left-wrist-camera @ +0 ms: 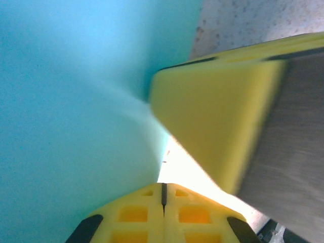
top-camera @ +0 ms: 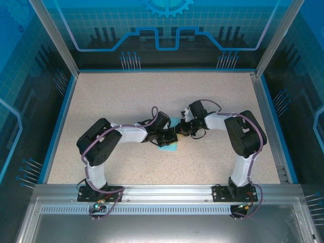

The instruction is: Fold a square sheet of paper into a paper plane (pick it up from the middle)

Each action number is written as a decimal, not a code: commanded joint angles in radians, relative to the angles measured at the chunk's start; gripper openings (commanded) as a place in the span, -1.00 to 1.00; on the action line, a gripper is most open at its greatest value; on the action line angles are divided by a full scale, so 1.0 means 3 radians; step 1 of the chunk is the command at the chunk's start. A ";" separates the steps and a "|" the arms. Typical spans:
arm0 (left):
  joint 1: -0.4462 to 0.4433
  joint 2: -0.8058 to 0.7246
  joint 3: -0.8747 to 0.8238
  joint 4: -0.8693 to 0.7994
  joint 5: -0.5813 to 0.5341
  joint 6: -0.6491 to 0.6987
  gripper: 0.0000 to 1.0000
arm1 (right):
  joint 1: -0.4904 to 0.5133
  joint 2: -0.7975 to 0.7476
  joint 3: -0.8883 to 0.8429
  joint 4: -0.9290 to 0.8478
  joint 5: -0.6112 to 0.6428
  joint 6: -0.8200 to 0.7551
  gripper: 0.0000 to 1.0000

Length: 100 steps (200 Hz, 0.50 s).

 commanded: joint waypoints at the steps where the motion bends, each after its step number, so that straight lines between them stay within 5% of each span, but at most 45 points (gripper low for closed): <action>1: -0.0027 0.0080 0.0063 -0.0104 -0.0015 0.0000 -1.00 | -0.0052 -0.0132 -0.0041 0.0020 -0.0102 -0.0006 -0.80; 100: -0.0031 0.0064 0.0056 -0.0364 -0.0118 0.0066 -1.00 | -0.0053 0.0177 0.0071 -0.0187 0.0079 -0.0170 -0.83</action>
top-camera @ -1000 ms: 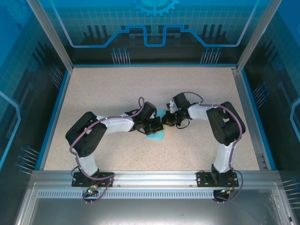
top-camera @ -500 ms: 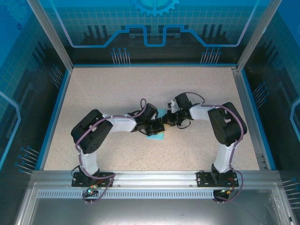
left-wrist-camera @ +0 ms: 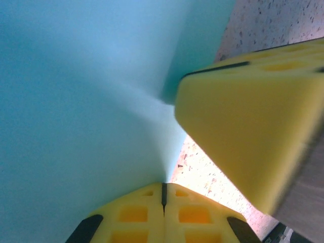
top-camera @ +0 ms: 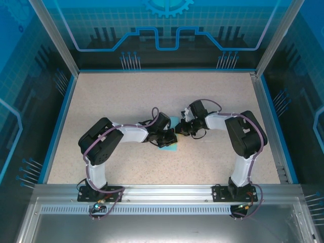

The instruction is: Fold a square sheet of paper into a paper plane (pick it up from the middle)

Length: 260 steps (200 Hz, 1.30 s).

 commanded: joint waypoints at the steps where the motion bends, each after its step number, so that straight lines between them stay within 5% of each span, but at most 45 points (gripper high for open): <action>1: -0.0023 0.0017 0.0033 -0.0294 -0.0086 0.0044 -1.00 | -0.0049 0.0135 0.0081 -0.0160 0.0098 -0.0077 -0.84; 260: -0.0049 0.0040 -0.0030 -0.0455 -0.0027 0.0033 -1.00 | -0.0518 0.0687 0.1354 -0.0536 0.0670 -0.0157 -0.84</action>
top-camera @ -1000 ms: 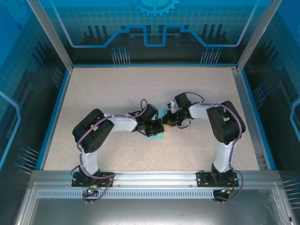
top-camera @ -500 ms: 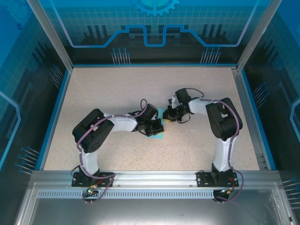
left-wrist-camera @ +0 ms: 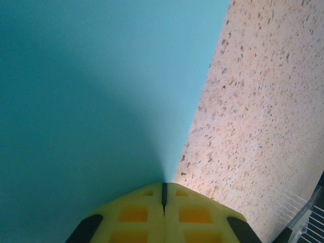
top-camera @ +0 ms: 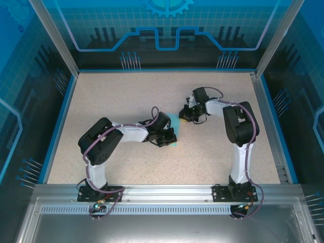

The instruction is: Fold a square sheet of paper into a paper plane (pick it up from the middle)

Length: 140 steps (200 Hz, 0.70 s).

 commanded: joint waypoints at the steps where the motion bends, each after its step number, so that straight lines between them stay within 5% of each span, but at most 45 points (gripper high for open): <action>1: -0.0053 0.0043 -0.0044 -0.0420 0.0061 0.0024 -1.00 | -0.0120 0.0036 0.0200 -0.0037 0.0311 -0.0123 -0.84; 94: -0.0050 -0.0009 0.0194 -0.0532 0.0119 0.0134 -1.00 | 0.0102 -0.0609 -0.0378 0.0005 -0.0020 -0.0240 -0.82; 140: -0.0053 0.0048 0.0280 -0.0627 0.0112 0.0172 -1.00 | 0.0171 -0.0391 -0.0393 0.0025 -0.0128 -0.0251 -0.82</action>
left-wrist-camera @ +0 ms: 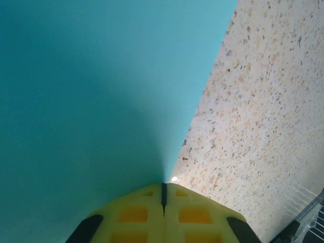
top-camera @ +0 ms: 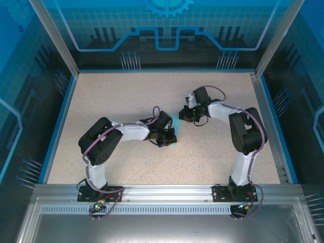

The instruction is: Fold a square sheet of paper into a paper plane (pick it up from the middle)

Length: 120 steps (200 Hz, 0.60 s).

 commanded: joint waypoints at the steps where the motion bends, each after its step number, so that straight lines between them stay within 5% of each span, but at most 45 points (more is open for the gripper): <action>1: -0.0034 0.0050 0.0078 -0.0212 0.0084 0.0073 -1.00 | 0.0026 0.0154 0.0008 0.0004 -0.0119 -0.0056 -0.82; 120: -0.0041 0.0140 -0.0046 -0.0361 0.0117 0.0038 -1.00 | -0.0211 0.0789 0.0644 -0.0095 0.0273 0.0166 -0.82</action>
